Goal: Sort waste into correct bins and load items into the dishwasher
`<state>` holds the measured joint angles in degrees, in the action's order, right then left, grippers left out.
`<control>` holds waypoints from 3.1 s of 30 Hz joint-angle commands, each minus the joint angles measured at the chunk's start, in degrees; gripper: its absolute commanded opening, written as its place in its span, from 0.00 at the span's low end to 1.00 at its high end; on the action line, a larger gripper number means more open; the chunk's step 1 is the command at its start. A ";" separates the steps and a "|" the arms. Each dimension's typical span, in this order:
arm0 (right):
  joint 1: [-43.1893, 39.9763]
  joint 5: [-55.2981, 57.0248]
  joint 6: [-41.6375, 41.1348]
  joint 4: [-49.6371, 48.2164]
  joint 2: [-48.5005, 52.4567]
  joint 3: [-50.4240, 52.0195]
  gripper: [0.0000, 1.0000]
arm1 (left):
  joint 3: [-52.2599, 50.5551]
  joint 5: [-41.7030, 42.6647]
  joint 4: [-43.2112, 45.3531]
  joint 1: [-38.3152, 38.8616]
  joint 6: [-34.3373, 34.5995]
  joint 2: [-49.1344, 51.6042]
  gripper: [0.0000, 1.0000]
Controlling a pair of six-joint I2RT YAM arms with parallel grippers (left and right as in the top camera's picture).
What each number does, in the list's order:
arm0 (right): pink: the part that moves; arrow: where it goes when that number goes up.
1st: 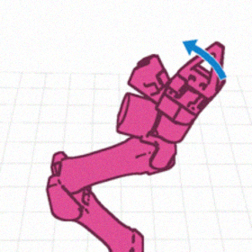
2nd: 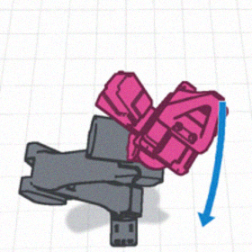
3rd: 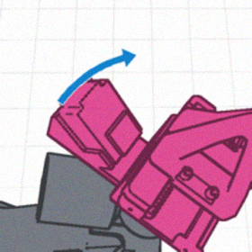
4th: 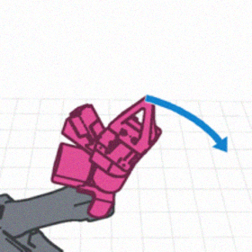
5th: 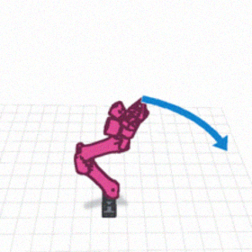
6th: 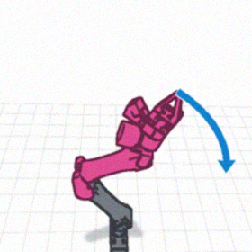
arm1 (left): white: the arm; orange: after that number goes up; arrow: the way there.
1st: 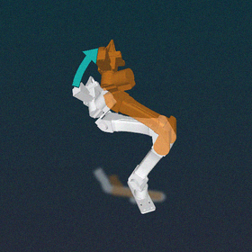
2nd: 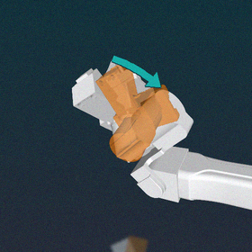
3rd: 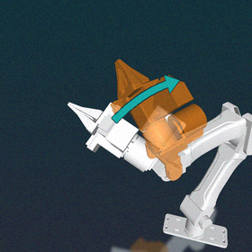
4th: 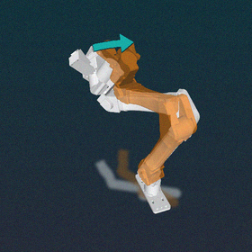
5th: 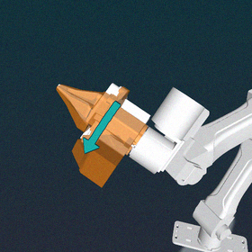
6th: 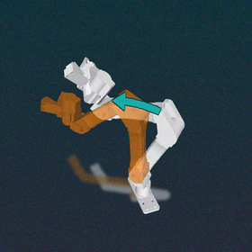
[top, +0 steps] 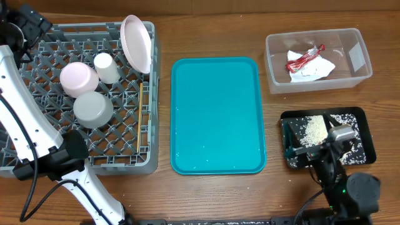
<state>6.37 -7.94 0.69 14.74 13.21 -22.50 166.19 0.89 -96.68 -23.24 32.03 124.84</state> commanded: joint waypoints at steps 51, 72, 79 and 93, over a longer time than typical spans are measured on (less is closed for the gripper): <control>-6.97 5.11 -0.87 -10.08 -13.05 22.03 1.00 | 0.04 0.02 -0.11 0.35 -0.31 0.35 1.00; -6.97 5.11 -0.87 -10.10 -13.05 22.03 1.00 | 0.04 0.02 -0.13 0.76 -0.70 0.33 1.00; -6.97 5.11 -0.87 -10.10 -13.05 22.03 1.00 | -7.56 4.33 0.02 3.10 -5.05 -3.54 1.00; -6.97 5.11 -0.87 -10.08 -13.05 22.03 1.00 | -58.31 -10.05 29.92 19.04 -18.27 -24.87 1.00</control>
<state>-0.97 -3.53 0.01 4.78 0.73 -1.06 115.46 -6.81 -70.85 -6.20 21.12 105.91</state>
